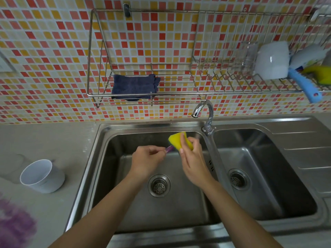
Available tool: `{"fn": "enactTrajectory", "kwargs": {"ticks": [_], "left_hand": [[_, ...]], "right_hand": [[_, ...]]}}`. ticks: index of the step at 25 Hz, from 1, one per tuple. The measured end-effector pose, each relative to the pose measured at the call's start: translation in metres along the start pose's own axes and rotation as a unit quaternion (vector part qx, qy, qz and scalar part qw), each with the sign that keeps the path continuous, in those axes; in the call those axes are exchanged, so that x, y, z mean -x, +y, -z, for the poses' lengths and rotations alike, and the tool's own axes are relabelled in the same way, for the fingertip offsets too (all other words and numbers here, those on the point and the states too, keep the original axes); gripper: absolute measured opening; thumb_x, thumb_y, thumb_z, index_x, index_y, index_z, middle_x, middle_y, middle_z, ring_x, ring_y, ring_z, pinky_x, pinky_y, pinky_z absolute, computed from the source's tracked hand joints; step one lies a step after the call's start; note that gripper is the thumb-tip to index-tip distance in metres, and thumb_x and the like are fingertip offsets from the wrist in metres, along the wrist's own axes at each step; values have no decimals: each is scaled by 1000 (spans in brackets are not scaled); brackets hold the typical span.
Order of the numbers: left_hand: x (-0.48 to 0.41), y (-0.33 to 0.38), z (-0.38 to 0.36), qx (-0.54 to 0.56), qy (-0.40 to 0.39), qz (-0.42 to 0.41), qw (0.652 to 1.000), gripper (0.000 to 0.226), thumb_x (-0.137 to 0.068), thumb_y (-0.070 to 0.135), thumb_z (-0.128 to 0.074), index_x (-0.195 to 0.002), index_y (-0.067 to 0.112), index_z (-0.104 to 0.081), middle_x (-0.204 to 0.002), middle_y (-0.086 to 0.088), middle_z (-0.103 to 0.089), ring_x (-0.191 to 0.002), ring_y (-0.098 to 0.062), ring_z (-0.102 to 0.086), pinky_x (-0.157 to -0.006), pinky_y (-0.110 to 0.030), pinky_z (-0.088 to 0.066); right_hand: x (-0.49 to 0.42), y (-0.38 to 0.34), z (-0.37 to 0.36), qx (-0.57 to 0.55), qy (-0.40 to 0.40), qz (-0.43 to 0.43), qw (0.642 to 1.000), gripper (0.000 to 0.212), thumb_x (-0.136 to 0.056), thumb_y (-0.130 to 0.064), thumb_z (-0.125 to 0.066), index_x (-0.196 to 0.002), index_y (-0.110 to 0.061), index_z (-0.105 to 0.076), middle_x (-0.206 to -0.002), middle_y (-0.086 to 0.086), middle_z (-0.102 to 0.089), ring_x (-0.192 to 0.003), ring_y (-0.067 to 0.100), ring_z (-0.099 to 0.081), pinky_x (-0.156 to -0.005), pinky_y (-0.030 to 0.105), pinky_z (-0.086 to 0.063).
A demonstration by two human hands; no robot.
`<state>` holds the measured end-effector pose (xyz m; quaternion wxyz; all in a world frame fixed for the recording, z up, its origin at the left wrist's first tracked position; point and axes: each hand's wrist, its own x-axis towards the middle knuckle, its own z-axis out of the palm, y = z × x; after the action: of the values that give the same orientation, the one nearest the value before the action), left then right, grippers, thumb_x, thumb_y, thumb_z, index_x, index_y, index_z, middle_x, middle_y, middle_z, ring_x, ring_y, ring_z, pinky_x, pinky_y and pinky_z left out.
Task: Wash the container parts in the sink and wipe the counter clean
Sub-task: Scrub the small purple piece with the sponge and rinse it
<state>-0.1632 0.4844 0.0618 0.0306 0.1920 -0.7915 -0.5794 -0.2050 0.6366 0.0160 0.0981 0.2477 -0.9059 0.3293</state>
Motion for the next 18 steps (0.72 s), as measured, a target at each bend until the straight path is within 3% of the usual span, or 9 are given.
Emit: {"fn": "enactTrajectory", "kwargs": {"ticks": [2,4,8,10,12,14,16,18], "left_hand": [[3,-6,0,-125,50,-147,980,13,-78,15,-71,-89,13,-77,-77,0,-73,-67,-3,-64,-69,-16,-51],[5,-14,-3,-190,71,-255,945,16,-76,13,-72,-91,11,-76,-79,-3,-74,-67,-9,-66,-69,-26,-55],[4,-18,-10,-218,95,-353,905,17,-71,14,-68,-85,10,-77,-72,-3,-72,-57,-10,-65,-60,-20,-51],[7,-15,-14,-201,96,-316,922,13,-73,14,-69,-84,11,-77,-71,0,-72,-58,-4,-63,-62,-22,-50],[7,-10,-16,-136,79,-192,969,8,-77,15,-70,-81,15,-77,-67,8,-70,-64,4,-62,-68,-23,-52],[3,-7,-19,-49,55,-53,996,13,-78,15,-67,-67,16,-75,-57,6,-66,-57,1,-58,-70,-27,-52],[1,-5,-20,60,26,41,997,20,-78,12,-66,-60,7,-71,-55,-4,-62,-57,-12,-54,-69,-33,-49],[1,0,-20,134,16,86,987,22,-80,7,-65,-59,6,-70,-55,-8,-60,-57,-16,-51,-68,-34,-44]], "right_hand": [[3,3,-2,11,-4,4,1000,55,-96,-37,-24,-147,-20,-15,-128,16,-37,-111,28,-45,-90,40,-44],[5,5,-1,-11,28,-51,998,56,-95,-38,-23,-147,-19,-16,-126,16,-38,-110,28,-45,-92,39,-43],[10,4,-1,6,23,-28,999,58,-94,-41,-19,-147,-18,-17,-127,16,-37,-108,25,-45,-87,35,-42],[13,3,0,-13,49,-73,996,56,-95,-39,-22,-147,-18,-16,-127,17,-37,-109,28,-45,-90,37,-42],[15,1,0,1,37,-40,998,56,-96,-38,-22,-147,-18,-16,-128,17,-37,-108,25,-44,-90,35,-41],[19,1,-2,22,30,-29,999,58,-95,-40,-20,-147,-16,-16,-129,19,-38,-107,29,-46,-88,37,-41],[21,4,-2,16,36,-61,997,58,-95,-40,-21,-147,-16,-16,-129,21,-38,-107,33,-47,-88,39,-42],[21,10,-2,33,20,-34,999,57,-96,-40,-21,-147,-17,-15,-129,21,-38,-107,32,-47,-89,41,-45]]}}
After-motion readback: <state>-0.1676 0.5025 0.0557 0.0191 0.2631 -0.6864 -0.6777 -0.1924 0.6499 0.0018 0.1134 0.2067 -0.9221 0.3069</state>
